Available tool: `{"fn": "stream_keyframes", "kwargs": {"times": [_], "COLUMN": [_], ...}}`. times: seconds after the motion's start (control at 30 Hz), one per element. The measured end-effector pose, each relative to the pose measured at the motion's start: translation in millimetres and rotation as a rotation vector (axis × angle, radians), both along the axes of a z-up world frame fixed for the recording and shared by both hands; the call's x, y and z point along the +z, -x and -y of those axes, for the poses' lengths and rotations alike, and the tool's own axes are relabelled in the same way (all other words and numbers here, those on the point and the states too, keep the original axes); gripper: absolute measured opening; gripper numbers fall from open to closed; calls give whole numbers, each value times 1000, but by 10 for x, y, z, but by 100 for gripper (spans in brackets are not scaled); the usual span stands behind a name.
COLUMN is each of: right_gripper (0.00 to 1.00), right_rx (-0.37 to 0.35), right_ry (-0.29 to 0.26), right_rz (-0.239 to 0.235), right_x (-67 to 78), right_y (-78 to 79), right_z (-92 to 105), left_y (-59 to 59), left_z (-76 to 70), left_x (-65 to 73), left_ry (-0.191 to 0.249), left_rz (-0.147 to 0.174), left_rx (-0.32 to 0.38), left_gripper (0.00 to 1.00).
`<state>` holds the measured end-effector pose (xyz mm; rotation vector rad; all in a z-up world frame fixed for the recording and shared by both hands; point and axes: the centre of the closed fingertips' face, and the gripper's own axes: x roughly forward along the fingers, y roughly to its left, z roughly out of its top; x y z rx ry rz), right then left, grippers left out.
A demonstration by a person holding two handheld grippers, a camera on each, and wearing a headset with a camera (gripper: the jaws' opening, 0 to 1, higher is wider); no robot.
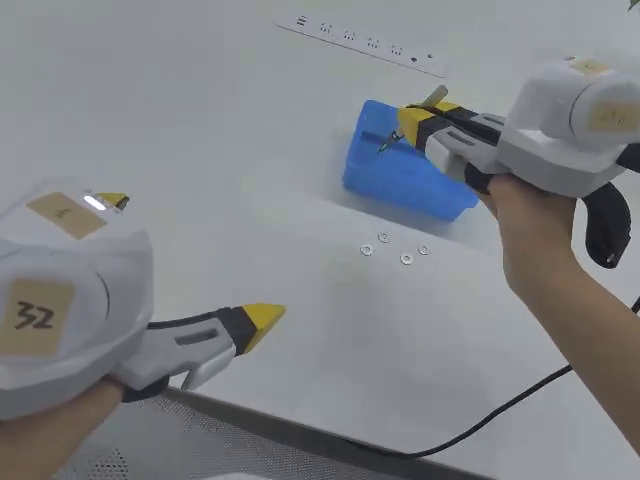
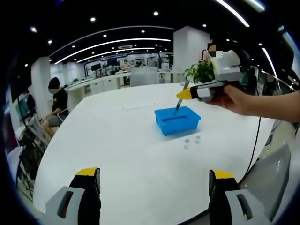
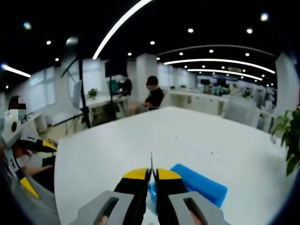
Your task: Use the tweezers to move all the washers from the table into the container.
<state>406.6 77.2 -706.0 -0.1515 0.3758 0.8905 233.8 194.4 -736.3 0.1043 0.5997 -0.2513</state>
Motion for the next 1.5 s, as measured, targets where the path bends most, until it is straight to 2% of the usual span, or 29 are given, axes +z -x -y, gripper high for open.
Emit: {"fn": "stream_keyframes", "kwargs": {"times": [0.13,0.33,0.53,0.67,1.0,1.27,1.5], "right_gripper": [2,2,2,2,2,2,2], "right_rx": [4,17,25,26,22,14,16], "right_ry": [-2,11,40,63,90,96,98], "right_rz": [-26,-90,-133,-151,-183,-173,-145], "right_x": [-96,-360,-608,-720,-893,-908,-895], "right_y": [103,270,378,404,396,432,479], "right_z": [51,99,136,169,192,191,160], "left_y": [24,46,52,61,85,66,65], "left_z": [9,26,32,15,11,24,35], "left_x": [-24,-65,-52,-56,-100,-91,-100], "left_ry": [1,-4,-6,-6,-10,-16,-17], "left_rz": [-9,-22,-21,-24,-39,-38,-39], "left_rx": [3,0,-2,4,1,-7,-13], "left_gripper": [98,98,98,98,98,98,98]}}
